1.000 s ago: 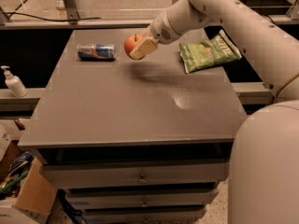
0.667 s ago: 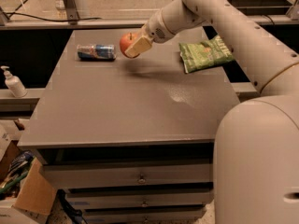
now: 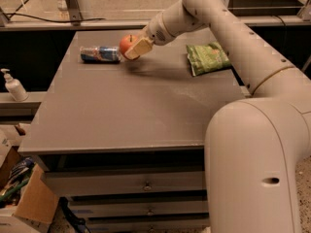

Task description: Move apple near redbull can

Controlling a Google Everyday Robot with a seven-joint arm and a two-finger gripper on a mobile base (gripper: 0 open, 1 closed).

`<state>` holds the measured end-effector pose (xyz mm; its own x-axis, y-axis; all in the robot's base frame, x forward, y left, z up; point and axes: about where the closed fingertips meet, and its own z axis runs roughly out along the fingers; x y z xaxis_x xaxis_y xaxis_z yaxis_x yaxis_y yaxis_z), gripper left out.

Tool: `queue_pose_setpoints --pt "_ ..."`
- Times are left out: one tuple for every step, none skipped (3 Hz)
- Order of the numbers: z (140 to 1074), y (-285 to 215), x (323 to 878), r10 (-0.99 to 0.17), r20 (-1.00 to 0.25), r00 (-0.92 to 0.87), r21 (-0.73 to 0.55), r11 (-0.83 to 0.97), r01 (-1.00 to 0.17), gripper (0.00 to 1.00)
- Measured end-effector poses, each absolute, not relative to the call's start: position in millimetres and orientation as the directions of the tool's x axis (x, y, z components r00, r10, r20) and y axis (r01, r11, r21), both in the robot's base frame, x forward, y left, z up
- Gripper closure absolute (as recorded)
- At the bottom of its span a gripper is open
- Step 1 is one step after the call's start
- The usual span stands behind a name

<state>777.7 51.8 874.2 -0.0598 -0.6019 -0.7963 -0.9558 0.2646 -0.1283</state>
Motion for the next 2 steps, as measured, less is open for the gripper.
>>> queue_pose_setpoints --pt "863.3 56.9 781.3 -0.597 -0.799 -0.068 -0.111 0.258 -0.960 1.00" --pt "854.3 59.8 782.3 -0.593 -0.802 -0.077 -0.093 0.251 -0.963 1.00"
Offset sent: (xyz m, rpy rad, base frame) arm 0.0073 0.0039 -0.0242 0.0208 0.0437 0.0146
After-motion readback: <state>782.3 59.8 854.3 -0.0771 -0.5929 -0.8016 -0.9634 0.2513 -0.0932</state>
